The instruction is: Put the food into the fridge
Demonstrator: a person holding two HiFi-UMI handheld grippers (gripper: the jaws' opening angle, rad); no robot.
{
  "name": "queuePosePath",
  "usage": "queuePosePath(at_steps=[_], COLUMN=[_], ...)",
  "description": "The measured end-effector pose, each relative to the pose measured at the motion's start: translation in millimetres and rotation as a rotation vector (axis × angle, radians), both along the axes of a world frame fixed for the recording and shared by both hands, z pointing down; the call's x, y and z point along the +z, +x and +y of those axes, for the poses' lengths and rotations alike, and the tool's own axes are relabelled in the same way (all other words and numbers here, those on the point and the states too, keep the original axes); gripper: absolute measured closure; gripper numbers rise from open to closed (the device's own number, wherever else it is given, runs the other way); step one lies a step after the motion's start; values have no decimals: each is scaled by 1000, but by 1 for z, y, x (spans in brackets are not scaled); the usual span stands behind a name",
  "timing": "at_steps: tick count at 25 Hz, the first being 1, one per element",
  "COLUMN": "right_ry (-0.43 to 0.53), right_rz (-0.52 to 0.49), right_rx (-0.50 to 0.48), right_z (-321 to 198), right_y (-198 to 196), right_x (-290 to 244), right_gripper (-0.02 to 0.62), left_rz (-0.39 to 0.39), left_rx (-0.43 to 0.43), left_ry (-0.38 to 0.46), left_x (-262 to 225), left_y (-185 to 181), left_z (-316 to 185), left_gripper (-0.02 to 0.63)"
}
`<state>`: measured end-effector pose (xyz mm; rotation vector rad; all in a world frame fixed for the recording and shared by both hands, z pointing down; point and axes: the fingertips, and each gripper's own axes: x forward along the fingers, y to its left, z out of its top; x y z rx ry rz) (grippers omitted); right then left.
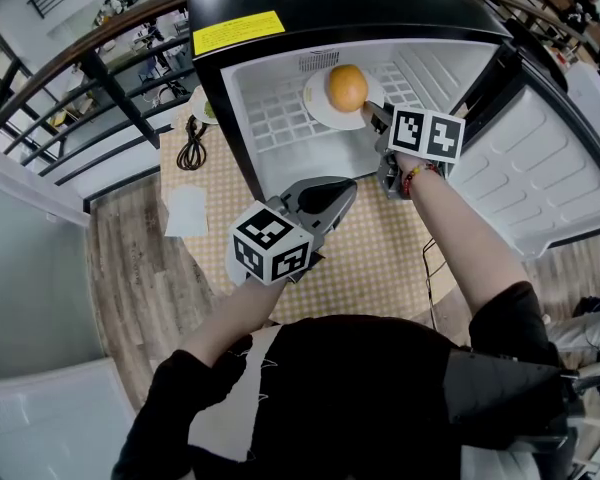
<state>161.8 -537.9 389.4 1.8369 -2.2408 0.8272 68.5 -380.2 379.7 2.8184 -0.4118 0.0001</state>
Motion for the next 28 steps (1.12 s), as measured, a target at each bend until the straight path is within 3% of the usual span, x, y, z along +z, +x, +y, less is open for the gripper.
queuePosePath(at_steps=[11,28], right_ry=[5,52], right_rz=[117,207], right_rx=[15,-10], right_z=[0,-2], right_y=[3,3], right_x=[2,0], right_gripper=[436,436], left_rz=[-6,-8], left_rx=[1,-11], left_ry=[-3,-2], left_x=[2,3], left_y=[0,0], left_z=[0,-3], left_gripper=[594,594])
